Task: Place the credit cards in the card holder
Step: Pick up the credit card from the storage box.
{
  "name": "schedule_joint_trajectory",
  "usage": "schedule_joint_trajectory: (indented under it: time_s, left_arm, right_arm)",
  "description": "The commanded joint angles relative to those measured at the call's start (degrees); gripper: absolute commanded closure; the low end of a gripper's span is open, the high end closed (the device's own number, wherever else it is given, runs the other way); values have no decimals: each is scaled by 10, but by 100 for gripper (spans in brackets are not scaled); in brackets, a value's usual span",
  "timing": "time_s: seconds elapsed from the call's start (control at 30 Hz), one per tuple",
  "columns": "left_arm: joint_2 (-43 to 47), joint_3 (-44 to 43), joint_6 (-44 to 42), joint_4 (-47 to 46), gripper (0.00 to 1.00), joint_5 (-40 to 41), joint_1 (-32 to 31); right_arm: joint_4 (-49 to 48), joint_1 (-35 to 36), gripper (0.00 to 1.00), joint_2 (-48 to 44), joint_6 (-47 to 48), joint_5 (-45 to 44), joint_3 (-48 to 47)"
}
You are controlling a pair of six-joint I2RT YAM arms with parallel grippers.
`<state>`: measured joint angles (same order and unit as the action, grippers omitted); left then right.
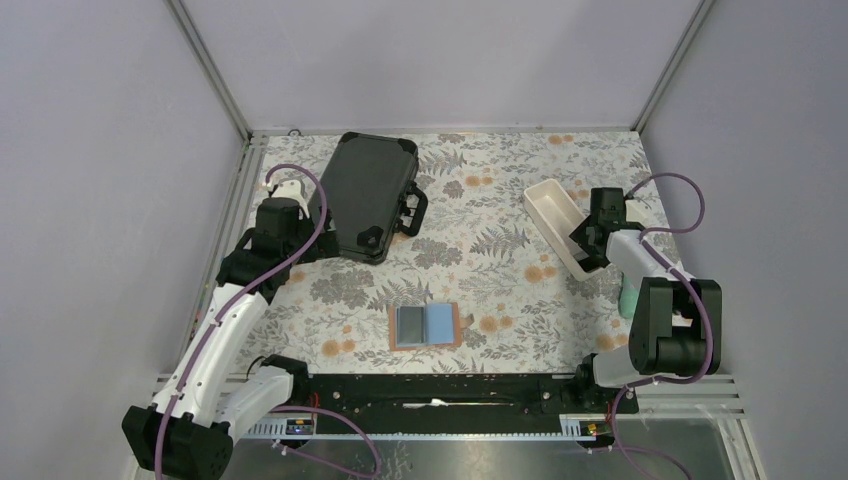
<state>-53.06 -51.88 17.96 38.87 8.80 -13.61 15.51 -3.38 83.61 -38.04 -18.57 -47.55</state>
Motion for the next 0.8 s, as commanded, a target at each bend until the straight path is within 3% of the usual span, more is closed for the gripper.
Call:
schedule_joint_trajectory:
  time_s: [0.0,0.2,0.77]
  left_arm:
    - [1,4,-6,-33,1,-10,2]
    - [0,5,-6,-33,1,-12,2]
    - [-1,4,-6,-33,1,-12,2]
  right_arm:
    - [-6,-1,38,-14,5,-21,-20]
    - [-8,-1,28,-5,-2,-3,-7]
    - [-23,-1,30,14,-7,-1,-24]
